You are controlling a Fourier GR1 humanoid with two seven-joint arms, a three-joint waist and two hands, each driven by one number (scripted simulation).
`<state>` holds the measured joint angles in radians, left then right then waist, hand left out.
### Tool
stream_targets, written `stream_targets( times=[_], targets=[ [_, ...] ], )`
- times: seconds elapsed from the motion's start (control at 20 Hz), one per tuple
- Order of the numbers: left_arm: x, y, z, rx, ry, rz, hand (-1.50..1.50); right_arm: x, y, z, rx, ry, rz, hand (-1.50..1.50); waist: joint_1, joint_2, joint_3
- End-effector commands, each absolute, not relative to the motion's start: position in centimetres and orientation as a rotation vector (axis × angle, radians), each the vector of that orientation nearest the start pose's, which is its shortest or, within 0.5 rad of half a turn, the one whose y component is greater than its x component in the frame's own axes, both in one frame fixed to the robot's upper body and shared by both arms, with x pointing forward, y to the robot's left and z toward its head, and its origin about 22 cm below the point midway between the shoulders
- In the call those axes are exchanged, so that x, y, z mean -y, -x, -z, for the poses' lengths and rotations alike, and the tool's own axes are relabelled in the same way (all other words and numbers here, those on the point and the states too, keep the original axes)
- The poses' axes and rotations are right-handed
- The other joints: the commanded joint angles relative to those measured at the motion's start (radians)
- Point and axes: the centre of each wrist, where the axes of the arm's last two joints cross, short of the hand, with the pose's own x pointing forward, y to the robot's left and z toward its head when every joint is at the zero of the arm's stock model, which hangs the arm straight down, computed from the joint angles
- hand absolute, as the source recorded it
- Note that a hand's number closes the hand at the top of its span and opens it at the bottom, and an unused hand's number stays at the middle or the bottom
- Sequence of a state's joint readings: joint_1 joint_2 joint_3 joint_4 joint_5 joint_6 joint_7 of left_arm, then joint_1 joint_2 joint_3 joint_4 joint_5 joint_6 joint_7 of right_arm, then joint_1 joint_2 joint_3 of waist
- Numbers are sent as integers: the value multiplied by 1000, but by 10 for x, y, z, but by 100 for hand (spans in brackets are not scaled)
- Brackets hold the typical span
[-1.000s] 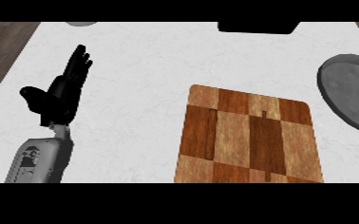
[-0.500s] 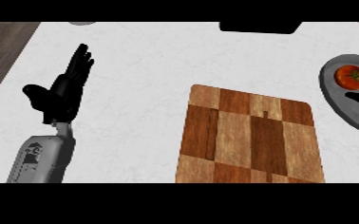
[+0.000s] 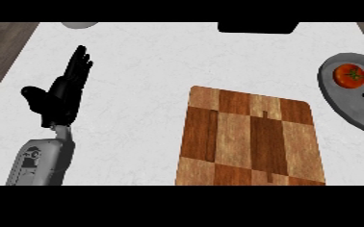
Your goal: Pick the tomato from the cutting board and place it in the pan
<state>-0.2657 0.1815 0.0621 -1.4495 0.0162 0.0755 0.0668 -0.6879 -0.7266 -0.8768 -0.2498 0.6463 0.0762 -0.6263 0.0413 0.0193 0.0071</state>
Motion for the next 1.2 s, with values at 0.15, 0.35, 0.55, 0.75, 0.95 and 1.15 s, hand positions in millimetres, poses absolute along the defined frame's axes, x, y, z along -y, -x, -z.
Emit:
stream_targets(
  times=[0.15, 0.35, 0.55, 0.75, 0.95, 1.15],
  targets=[
    [-277, -297, -56, 1617, -203, 53, 0, 565, -255, -63, 1678, 516, 28, -150, -37, -18, -5],
    [-272, -300, -58, 1624, -207, 56, 0, 591, -206, -57, 1728, 448, 13, -150, -40, -16, -3],
    [-280, -297, -51, 1616, -246, 35, 0, 609, -174, -66, 1759, 399, -15, -150, -63, -26, -7],
    [-293, -279, -46, 1596, -224, 33, 0, 630, -144, -93, 1734, 409, -9, -150, -69, -33, -10],
    [-282, -284, -44, 1613, -215, 26, 0, 635, -122, -92, 1718, 401, -19, -150, -63, -26, -7],
    [-285, -293, -37, 1599, -238, 16, 0, 627, -132, -85, 1708, 430, -74, -150, -66, -25, -10]
  ],
)
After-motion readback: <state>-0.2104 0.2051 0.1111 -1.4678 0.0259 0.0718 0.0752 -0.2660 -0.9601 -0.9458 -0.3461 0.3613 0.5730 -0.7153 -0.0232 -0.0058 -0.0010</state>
